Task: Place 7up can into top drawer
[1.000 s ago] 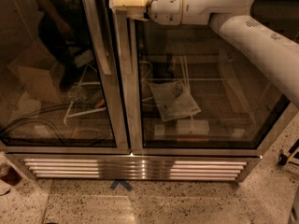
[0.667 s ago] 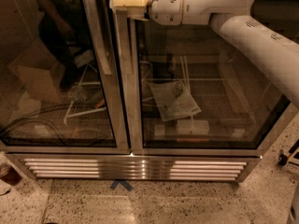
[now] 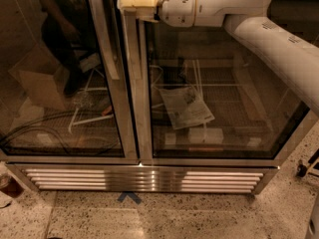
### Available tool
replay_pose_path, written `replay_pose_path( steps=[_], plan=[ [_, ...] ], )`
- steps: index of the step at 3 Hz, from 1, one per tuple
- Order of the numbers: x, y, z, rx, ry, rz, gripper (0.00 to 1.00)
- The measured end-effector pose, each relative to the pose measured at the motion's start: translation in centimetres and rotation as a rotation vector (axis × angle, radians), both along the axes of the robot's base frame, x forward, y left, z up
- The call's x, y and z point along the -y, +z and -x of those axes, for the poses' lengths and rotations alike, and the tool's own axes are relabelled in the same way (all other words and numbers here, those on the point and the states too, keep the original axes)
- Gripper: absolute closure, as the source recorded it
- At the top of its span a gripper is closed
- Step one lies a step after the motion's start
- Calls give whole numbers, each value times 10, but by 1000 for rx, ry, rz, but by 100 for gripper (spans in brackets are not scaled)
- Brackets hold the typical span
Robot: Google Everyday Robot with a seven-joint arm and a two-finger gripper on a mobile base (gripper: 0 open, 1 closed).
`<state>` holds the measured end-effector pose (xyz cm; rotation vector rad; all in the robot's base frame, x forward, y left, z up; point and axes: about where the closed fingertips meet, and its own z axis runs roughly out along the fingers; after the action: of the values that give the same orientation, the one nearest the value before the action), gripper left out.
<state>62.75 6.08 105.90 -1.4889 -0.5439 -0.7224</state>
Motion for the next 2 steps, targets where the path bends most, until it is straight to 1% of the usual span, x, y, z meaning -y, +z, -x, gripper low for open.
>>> replay_pose_path(
  steps=[1,2],
  plan=[
    [3,4,2,-10,-9,-5,100],
    [3,3,0,-10,-9,-5,100]
  ],
)
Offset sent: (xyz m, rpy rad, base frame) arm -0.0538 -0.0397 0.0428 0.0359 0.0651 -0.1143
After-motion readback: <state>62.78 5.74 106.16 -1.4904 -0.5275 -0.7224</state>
